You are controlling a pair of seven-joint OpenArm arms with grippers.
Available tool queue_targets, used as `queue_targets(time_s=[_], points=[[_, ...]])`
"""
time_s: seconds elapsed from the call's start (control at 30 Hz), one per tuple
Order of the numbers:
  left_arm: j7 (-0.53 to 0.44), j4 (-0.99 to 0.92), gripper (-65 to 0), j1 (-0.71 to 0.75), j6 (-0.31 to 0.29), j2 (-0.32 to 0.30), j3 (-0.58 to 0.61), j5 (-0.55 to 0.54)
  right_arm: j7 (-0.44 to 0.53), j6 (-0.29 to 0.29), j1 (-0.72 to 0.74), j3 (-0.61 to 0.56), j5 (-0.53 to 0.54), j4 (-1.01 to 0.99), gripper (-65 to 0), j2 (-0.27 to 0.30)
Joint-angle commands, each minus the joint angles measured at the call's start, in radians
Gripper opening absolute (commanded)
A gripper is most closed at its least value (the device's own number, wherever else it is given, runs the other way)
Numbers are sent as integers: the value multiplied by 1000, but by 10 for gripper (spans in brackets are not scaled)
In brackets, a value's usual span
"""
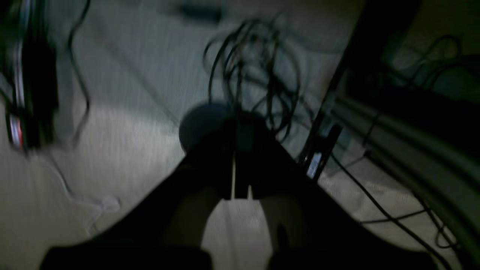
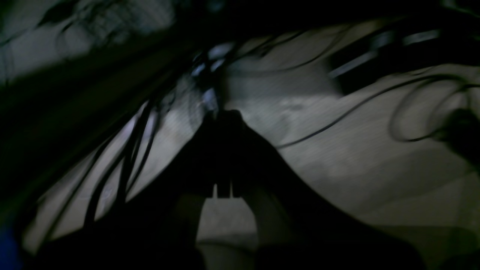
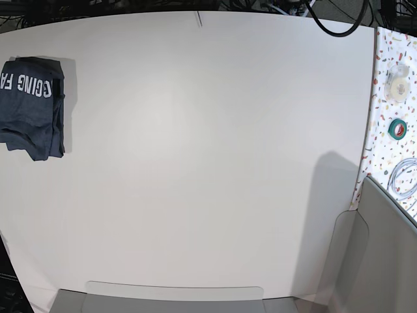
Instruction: Layout the t-shirt on the table in an organized manner, then fold the t-shirt properly
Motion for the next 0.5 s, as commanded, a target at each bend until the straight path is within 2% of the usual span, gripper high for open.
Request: queue_targets(time_s=[0.0, 0.23, 0.47], points=[[-13, -3, -650, 8, 3, -13, 32, 1, 8, 16, 6, -2, -2, -3, -650, -15], [-10, -4, -650, -52, 3, -15, 392, -3, 7, 16, 32, -4, -4, -3, -650, -31], [5, -4, -650, -75, 9, -15, 405, -4, 5, 16, 48, -2, -4, -5, -650, -35]])
